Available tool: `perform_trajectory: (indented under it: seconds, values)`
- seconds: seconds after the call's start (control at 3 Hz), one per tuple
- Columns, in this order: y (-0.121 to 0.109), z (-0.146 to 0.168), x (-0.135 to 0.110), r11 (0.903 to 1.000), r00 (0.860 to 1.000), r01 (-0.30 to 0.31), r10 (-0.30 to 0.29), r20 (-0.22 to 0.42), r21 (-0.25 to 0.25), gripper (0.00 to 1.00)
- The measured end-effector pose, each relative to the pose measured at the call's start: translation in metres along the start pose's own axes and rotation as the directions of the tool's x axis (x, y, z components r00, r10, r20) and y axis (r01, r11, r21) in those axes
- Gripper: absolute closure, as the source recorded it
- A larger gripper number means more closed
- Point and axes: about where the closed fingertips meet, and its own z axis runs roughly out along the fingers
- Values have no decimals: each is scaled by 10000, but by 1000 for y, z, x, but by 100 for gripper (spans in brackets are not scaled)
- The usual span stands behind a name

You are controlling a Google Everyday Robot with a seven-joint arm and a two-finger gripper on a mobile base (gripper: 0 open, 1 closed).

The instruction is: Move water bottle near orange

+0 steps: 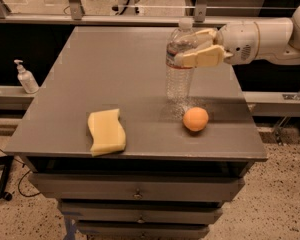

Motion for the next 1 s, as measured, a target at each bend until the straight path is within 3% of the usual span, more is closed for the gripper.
perform_trajectory:
  seconds: [0.67, 1.0]
  values:
    - [16, -23, 21, 9970, 9990, 369, -387, -243, -685, 100]
    - [24, -28, 29, 9962, 9992, 355, -368, -152, -793, 100]
